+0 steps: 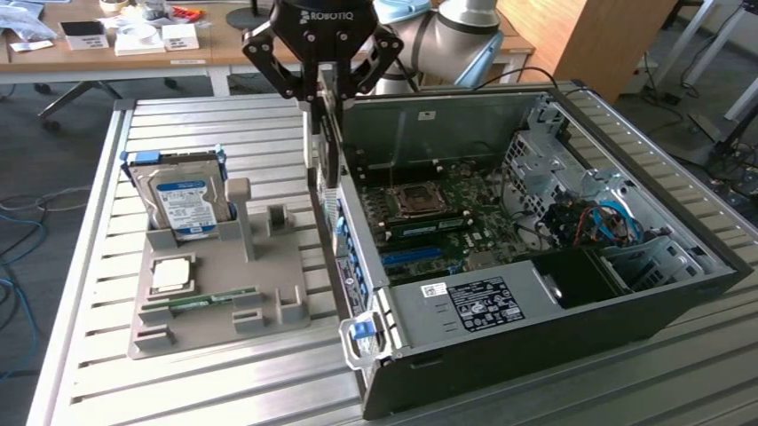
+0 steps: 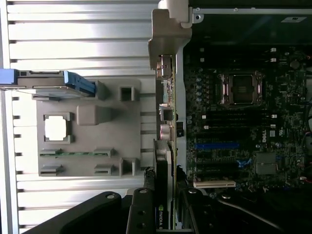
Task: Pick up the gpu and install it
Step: 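Pick up the gpu and move the gpu toward the slot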
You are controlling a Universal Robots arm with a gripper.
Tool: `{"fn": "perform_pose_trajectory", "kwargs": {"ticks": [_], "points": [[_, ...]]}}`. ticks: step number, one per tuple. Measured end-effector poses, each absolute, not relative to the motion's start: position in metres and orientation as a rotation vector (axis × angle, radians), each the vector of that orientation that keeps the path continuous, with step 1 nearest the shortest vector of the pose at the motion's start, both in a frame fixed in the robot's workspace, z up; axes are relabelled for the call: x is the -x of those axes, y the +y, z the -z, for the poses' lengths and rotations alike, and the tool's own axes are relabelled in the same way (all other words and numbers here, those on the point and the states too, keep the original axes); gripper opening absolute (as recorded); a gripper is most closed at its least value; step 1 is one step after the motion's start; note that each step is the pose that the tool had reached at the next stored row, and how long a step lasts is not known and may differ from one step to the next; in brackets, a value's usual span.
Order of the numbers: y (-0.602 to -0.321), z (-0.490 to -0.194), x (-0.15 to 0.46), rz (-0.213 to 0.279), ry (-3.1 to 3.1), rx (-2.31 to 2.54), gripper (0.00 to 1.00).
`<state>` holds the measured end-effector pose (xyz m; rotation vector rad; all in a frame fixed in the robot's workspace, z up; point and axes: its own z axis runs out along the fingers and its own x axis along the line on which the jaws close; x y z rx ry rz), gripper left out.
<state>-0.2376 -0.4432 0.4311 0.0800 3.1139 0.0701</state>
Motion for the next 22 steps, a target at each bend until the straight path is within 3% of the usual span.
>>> {"fn": "perform_pose_trajectory", "kwargs": {"ticks": [22], "points": [[-0.443,-0.431,0.221,-0.070,3.114,-0.080,0.27]]}}
